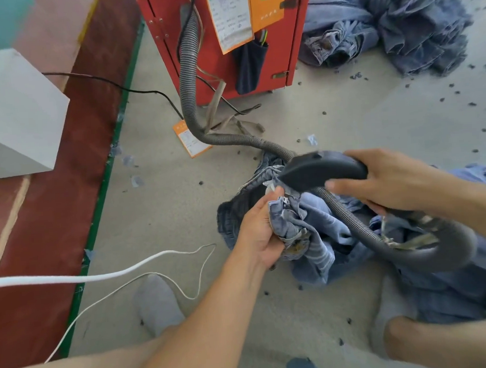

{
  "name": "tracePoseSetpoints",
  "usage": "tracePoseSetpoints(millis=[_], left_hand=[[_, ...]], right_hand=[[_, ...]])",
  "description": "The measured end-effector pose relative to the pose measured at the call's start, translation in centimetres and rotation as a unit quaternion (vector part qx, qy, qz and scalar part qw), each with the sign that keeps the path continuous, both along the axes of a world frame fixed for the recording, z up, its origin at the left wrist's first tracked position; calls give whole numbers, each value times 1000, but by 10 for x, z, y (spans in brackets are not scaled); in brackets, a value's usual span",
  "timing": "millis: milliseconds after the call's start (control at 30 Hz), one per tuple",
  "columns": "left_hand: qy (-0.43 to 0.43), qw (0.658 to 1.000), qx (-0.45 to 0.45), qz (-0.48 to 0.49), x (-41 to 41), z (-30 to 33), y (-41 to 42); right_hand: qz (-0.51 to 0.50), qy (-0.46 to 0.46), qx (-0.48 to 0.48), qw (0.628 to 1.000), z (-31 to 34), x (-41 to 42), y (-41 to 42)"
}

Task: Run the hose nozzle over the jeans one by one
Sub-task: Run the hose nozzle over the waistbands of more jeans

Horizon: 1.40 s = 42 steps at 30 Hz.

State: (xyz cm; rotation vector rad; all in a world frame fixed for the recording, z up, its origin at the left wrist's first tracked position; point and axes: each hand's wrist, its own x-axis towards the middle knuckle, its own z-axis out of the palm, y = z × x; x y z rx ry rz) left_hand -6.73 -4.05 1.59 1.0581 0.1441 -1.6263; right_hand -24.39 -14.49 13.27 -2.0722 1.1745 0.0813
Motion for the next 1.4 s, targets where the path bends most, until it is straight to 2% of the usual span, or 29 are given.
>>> tracePoseSetpoints(millis=[100,200,300,467,600,700,867,967,1133,1300,1400], left_hand=[[-12,1000,6,9,-2,3,-1],[-13,999,-1,36,2,1,-6],[-20,999,-2,33,1,-2,-4],[-53,999,-14,0,-6,-2,2],[-43,999,-23,22,-2,4,-4],[-33,999,-21,26,-1,1,-3],[-63,998,-8,6,-6,0,-1],[-93,995,24,20,-6,6,-10],[-105,994,35,5,-12,6,-20],[-174,985,-16,-1,-22,1,-17],[-154,987,-39,-20,-28,-2,-12]], right_hand=[[-54,-16,-52,997,2,-3,-12],[-20,-19,5,1000,17,-19,-13],[-3,14,56,998,17,-13,-2],[-40,6,-30,999,6,-1,-12],[-6,10,12,1000,22,-19,-5],[27,59,-36,997,18,-11,3],[-57,89,-130,986,4,2,-7],[-91,53,-97,990,20,-10,-5],[-46,35,26,998,39,-9,18],[-58,66,65,994,33,0,16],[-82,71,42,993,24,9,9]])
